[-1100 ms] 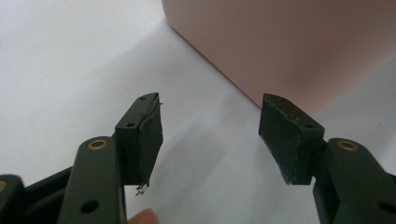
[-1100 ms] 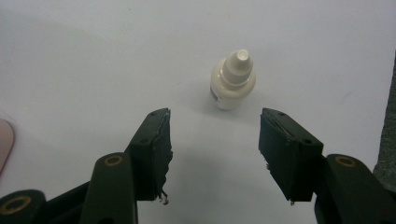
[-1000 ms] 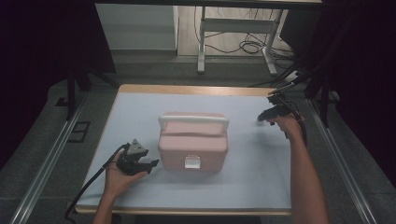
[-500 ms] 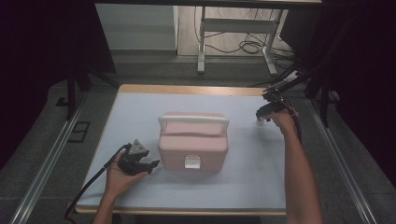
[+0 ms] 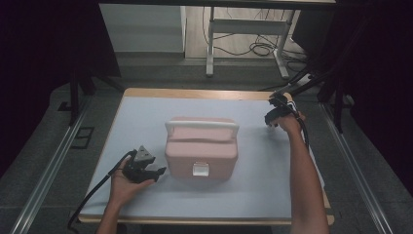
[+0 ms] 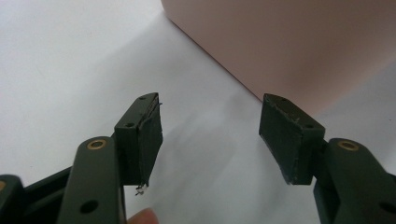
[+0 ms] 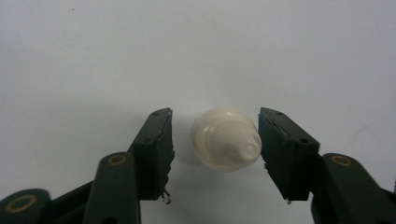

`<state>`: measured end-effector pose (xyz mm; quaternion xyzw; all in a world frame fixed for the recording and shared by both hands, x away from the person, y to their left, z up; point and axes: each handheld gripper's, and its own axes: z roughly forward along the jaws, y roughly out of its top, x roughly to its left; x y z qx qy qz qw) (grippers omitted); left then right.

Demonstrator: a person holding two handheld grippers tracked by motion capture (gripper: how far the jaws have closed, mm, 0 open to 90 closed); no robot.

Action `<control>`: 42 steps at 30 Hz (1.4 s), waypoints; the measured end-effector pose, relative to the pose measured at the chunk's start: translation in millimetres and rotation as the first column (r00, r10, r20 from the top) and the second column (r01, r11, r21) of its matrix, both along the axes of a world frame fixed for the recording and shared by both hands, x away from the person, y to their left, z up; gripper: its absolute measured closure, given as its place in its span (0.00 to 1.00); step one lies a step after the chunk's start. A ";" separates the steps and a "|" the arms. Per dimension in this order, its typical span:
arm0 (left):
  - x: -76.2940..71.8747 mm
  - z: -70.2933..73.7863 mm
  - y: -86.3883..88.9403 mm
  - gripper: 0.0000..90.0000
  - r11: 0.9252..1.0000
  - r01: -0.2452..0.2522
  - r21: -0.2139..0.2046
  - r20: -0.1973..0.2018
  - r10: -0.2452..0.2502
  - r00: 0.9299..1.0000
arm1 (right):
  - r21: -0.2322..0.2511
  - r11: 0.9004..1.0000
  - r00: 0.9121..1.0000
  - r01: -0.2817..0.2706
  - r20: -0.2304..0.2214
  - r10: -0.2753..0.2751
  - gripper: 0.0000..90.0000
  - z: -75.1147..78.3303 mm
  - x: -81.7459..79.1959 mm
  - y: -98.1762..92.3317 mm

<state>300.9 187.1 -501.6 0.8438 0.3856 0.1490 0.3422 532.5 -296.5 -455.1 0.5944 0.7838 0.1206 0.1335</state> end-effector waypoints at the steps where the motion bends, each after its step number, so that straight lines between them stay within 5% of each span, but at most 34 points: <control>1: 0.1 -0.1 0.1 0.44 1.000 0.000 0.002 0.001 0.000 1.000 | 0.001 1.000 1.000 -0.004 -0.003 0.004 0.55 -1.3 0.6 -0.1; 7: 0.5 -1.4 0.4 0.44 1.000 0.007 0.015 -0.001 -0.007 1.000 | -0.019 1.000 1.000 -0.005 -0.009 0.005 0.65 -2.6 1.2 -1.3; 21: -1.3 2.4 2.8 0.44 1.000 -0.004 -0.011 0.013 0.004 1.000 | -0.007 0.997 0.997 -0.077 0.000 0.077 0.67 6.5 -7.0 4.0; 42: -1.2 1.8 2.0 0.44 1.000 -0.001 -0.015 0.007 0.001 1.000 | -0.010 0.979 0.977 -0.205 0.054 0.205 0.67 38.5 -52.6 15.8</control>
